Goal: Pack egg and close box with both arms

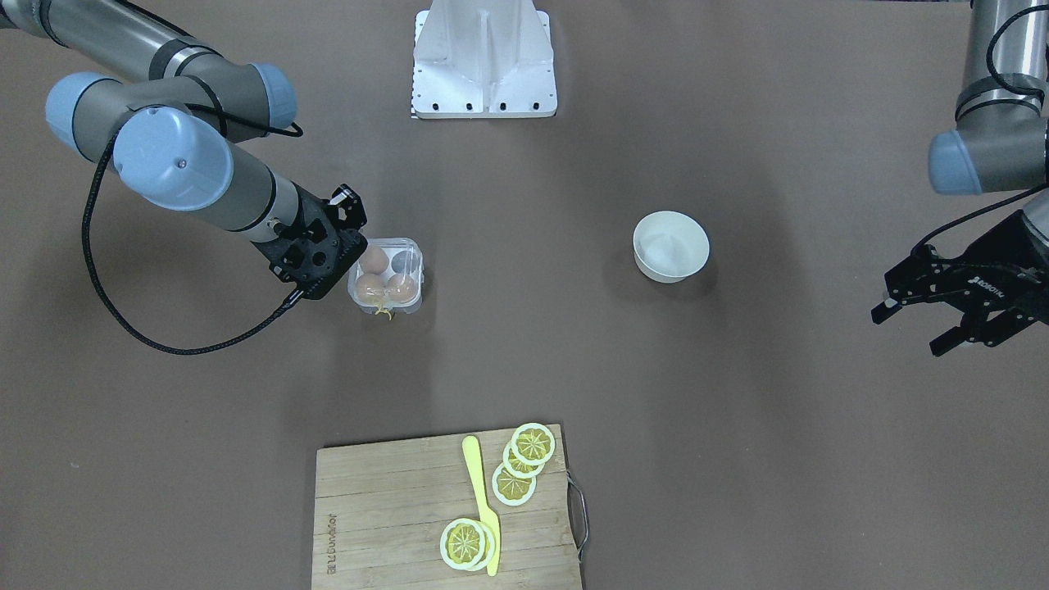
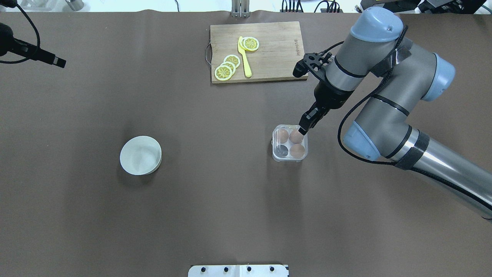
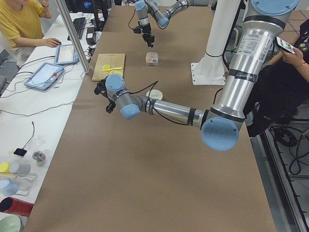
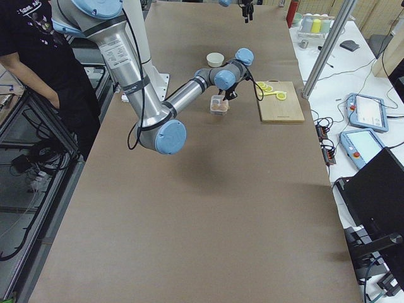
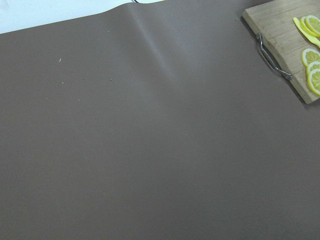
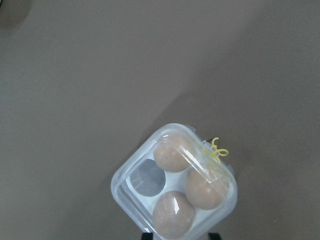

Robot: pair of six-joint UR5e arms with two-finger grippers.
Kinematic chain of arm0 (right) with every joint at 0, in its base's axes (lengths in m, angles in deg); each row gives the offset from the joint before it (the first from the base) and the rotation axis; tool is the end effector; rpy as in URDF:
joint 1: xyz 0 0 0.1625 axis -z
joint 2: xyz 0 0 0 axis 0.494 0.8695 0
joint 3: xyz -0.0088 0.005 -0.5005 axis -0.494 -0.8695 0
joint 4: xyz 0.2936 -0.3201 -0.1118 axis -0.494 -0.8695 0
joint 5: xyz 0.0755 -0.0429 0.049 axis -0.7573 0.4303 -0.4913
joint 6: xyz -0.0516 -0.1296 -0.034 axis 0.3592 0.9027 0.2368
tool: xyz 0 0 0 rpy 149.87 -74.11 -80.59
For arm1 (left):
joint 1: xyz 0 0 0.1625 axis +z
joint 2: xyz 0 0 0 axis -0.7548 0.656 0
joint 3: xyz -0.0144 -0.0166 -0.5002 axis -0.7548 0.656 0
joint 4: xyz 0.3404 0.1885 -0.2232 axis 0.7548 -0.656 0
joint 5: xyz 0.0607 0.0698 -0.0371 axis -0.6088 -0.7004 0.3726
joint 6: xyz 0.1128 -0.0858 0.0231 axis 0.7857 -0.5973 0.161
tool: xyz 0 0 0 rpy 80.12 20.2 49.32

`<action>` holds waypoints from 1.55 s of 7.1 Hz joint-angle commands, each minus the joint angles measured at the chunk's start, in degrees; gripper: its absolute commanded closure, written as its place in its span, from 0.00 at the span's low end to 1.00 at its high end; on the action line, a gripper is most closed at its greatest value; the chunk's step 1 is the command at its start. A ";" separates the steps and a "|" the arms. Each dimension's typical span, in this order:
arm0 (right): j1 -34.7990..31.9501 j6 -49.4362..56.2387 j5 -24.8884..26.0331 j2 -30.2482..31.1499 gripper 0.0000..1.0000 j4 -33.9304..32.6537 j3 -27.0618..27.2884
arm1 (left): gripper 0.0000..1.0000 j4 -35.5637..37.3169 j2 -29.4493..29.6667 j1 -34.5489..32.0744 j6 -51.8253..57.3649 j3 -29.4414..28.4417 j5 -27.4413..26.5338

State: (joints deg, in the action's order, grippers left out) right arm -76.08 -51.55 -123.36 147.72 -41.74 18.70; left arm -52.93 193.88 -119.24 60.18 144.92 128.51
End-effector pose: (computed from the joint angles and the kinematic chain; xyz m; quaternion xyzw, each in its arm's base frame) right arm -0.4933 -0.5553 0.3513 0.0793 -0.4882 -0.3584 0.7918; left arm 0.2120 -0.6662 0.5432 0.2270 0.5019 0.1254 0.8251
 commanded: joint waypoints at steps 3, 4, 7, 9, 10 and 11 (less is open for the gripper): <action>-14.81 -0.06 -1.48 6.57 0.00 -1.24 0.21 | 0.06 0.42 -5.12 -4.10 0.78 -0.05 -0.16; -18.69 -0.06 -2.79 10.78 0.00 -0.63 0.38 | 0.06 2.34 -6.54 -6.03 5.75 -0.31 -0.16; -28.55 0.65 -1.66 11.44 0.00 -1.05 0.65 | 0.04 24.00 -6.64 -14.02 27.11 -0.13 -0.69; -29.37 0.82 9.32 11.09 0.00 -1.06 0.03 | 0.04 26.44 -6.99 -16.15 28.21 -0.39 -1.38; -29.80 1.08 13.07 11.96 0.00 -1.06 -3.19 | 0.04 26.44 -7.69 -15.98 28.21 -0.49 -1.56; -31.81 2.48 12.93 12.14 0.00 -1.06 -7.14 | 0.04 26.35 -7.78 -15.98 28.30 -0.75 -1.57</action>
State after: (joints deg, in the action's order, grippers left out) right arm -106.16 -50.23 -112.67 159.47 -42.80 15.65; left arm -26.72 186.42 -135.12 88.28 144.44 127.08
